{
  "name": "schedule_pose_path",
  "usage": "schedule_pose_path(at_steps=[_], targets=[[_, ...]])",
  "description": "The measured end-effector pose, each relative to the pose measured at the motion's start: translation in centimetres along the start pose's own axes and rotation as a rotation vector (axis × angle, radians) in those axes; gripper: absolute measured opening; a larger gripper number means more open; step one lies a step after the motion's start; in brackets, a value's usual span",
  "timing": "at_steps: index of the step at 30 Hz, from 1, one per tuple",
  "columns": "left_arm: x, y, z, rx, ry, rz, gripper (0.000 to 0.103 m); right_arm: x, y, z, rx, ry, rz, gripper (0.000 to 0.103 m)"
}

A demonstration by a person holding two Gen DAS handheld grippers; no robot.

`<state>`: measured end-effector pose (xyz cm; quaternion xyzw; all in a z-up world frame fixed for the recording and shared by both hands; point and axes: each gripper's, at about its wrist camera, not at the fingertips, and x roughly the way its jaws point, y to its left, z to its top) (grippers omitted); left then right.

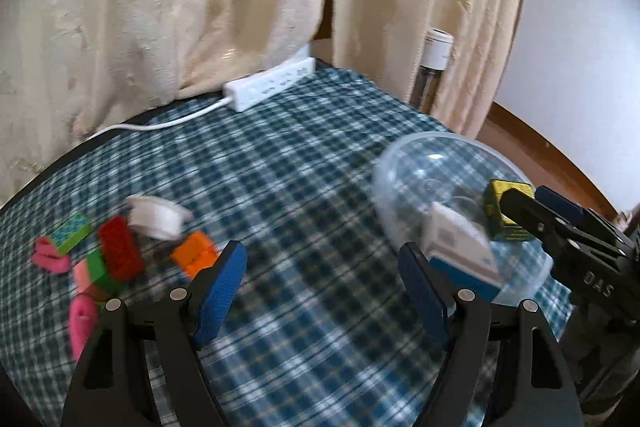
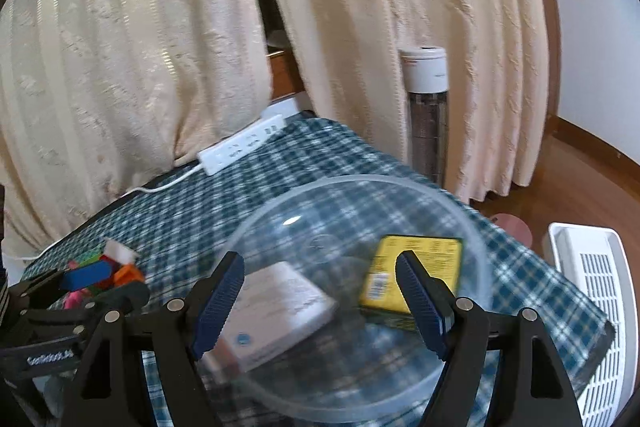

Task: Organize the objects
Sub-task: 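Lower the white medicine box into the clear bowl and open the left gripper, then grasp the pink foam tube with the left gripper while the right gripper approaches the orange brick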

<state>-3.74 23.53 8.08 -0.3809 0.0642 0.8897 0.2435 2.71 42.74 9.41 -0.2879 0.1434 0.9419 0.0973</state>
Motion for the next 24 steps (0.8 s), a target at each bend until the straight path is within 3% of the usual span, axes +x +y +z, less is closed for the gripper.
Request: schedule_pose_path(at_steps=[24], targets=[[-3.6, 13.9, -5.5, -0.194, 0.009, 0.204, 0.079, 2.0, 11.0, -2.4, -0.153, 0.090, 0.123, 0.081]])
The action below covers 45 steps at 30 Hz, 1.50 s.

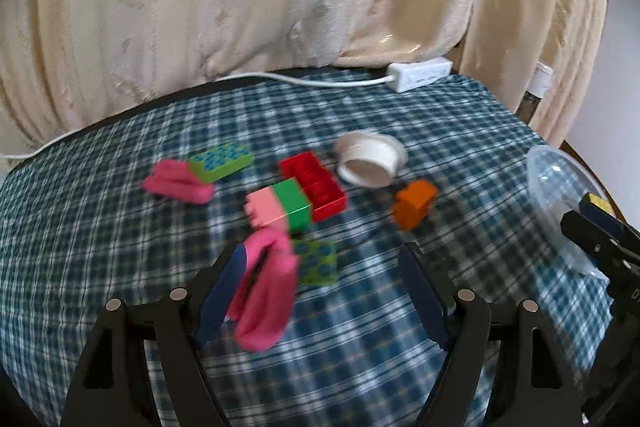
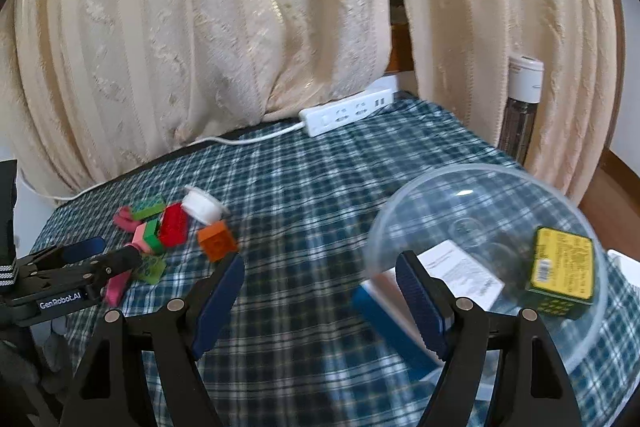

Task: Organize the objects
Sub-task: 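Grasp the pink foam tube with the left gripper while the right gripper approaches the orange brick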

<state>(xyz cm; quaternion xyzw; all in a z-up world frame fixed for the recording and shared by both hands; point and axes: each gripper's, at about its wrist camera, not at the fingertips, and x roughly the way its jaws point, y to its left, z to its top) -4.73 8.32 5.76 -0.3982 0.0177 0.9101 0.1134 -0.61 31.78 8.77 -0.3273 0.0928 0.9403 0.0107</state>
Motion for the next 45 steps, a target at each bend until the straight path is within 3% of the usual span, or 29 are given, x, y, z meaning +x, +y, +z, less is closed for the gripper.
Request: schedule_pose_path(at_steps=[11, 22, 26, 31, 42, 45], targets=[[1.1, 3.6, -1.4, -0.051, 0.026, 0.038, 0.079, 1.9, 3.2, 0.1, -0.058, 0.040, 0.021, 0.081], [2.5, 4.4, -2.0, -0.055, 0.060, 0.041, 0.079, 4.7, 5.9, 0.9, -0.118, 0.086, 0.068, 0.081], [2.8, 4.6, -2.2, -0.058, 0.073, 0.036, 0.072, 6.2, 6.6, 1.1, -0.127, 0.114, 0.089, 0.081], [3.4, 4.8, -2.4, -0.068, 0.108, 0.024, 0.051, 7.7, 7.5, 1.3, -0.145, 0.141, 0.114, 0.081], [2.1, 5.4, -2.0, -0.099, 0.063, 0.037, 0.049, 10.2, 8.8, 1.6, -0.181, 0.168, 0.126, 0.081], [1.8, 5.4, -1.9, -0.103, 0.054, 0.031, 0.048, 11.0, 9.1, 1.5, -0.192, 0.187, 0.122, 0.069]])
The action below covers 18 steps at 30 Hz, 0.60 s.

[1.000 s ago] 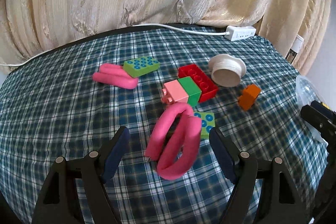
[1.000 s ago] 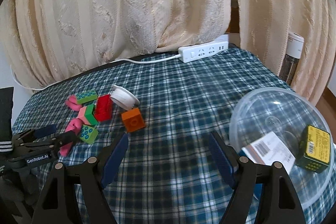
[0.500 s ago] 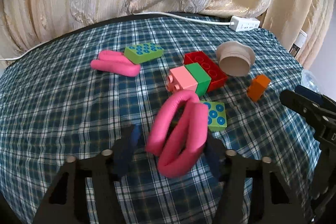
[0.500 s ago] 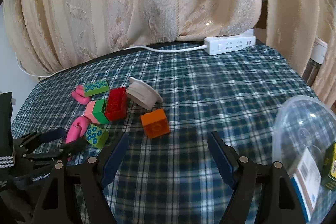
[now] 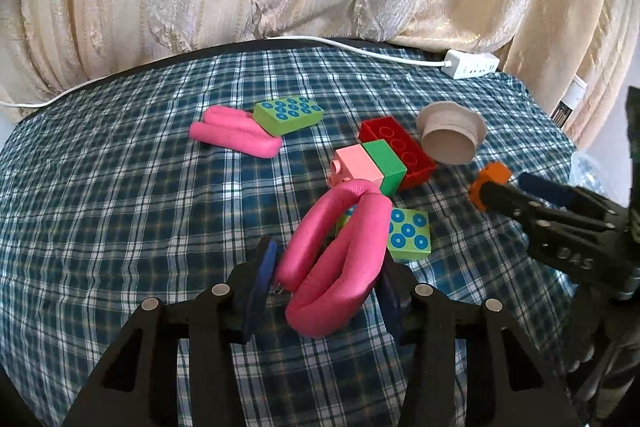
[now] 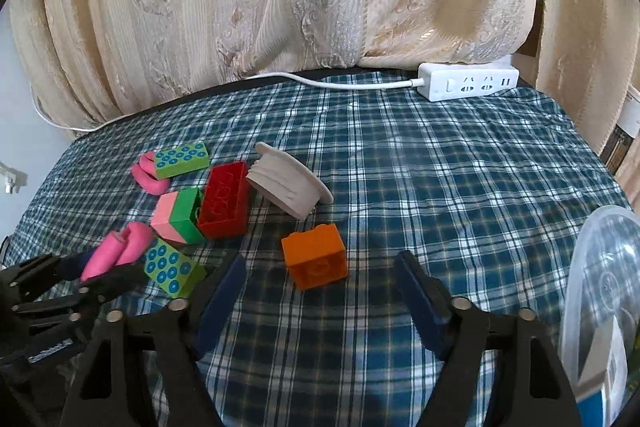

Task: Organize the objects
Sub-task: 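Grasp the pink foam tube with the left gripper while the right gripper approaches the orange brick, then close the right gripper on the orange brick and lift it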

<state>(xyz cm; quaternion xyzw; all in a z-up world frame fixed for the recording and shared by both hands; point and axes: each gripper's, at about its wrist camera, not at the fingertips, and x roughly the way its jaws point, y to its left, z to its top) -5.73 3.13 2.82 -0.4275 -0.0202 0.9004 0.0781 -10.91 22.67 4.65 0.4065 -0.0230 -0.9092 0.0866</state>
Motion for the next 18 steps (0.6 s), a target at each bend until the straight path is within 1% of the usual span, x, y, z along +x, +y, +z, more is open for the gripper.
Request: schedule_pose_path(at_steps=[1, 3, 5, 7, 8, 9, 18], targets=[[-0.1, -0.1, 0.0, 0.000, -0.003, -0.002, 0.048, 0.2, 0.0, 0.0, -0.003, 0.005, 0.002, 0.067], [-0.2, -0.2, 0.0, 0.000, -0.006, -0.007, 0.048, 0.6, 0.2, -0.1, -0.015, 0.017, 0.001, 0.058], [-0.3, -0.3, -0.1, 0.003, -0.006, -0.009, 0.048, 1.0, 0.4, -0.1, -0.025, 0.024, 0.004, 0.055], [-0.3, -0.4, -0.1, 0.003, -0.005, -0.009, 0.048, 1.5, 0.5, -0.2, -0.033, 0.041, 0.012, 0.048], [-0.3, -0.5, -0.1, 0.003, -0.006, -0.010, 0.048, 1.8, 0.4, -0.1, -0.029, 0.053, 0.022, 0.042], [-0.3, -0.5, -0.2, 0.003, -0.006, -0.009, 0.048, 1.8, 0.3, -0.1, -0.023, 0.049, 0.022, 0.038], [-0.4, -0.7, -0.3, 0.007, -0.010, -0.010, 0.048, 0.7, 0.3, -0.7, -0.022, 0.034, 0.026, 0.036]])
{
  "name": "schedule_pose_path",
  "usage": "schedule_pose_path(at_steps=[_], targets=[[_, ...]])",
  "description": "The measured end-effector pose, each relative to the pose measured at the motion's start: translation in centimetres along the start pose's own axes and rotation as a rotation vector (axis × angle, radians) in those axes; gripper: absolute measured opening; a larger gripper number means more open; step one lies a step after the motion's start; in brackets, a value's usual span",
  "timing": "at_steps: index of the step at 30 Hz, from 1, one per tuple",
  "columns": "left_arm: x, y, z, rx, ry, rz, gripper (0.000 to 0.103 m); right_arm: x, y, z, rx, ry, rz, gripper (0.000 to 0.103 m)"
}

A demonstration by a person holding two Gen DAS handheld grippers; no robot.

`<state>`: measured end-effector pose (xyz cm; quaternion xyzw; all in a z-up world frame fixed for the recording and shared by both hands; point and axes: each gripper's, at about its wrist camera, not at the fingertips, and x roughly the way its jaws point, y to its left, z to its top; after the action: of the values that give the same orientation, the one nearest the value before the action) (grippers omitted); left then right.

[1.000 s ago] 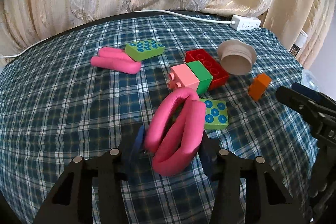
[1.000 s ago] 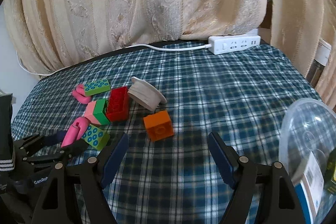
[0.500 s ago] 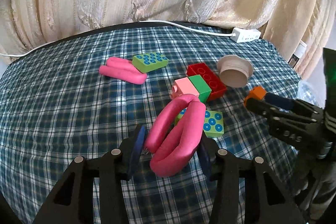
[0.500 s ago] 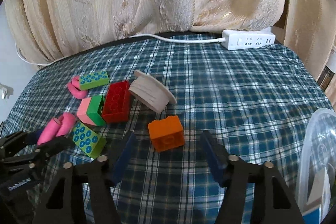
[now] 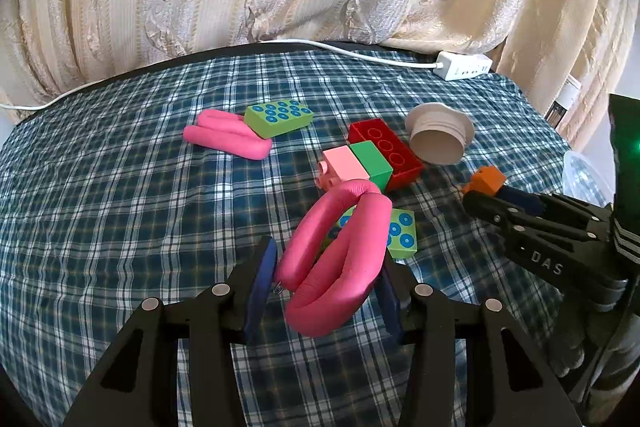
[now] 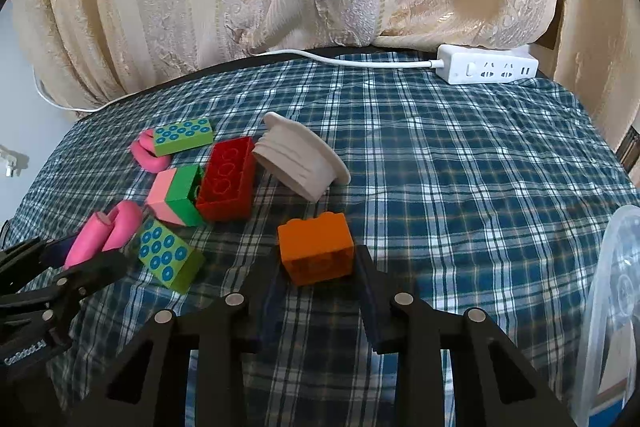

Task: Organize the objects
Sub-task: 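Close the right gripper on the orange brick and lift it, then carry the orange brick into the clear bowl and release it with the right gripper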

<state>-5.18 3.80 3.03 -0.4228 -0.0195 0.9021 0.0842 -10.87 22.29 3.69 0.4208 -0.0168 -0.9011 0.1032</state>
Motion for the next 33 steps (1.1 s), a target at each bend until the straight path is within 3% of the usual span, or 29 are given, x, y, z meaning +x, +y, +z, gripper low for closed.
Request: schedule_pose_path(at_steps=[33], targets=[[-2.5, -3.8, 0.1, 0.083, -0.068, -0.031, 0.048, -12.2, -3.8, -4.6, 0.130, -0.182, -0.067, 0.036]])
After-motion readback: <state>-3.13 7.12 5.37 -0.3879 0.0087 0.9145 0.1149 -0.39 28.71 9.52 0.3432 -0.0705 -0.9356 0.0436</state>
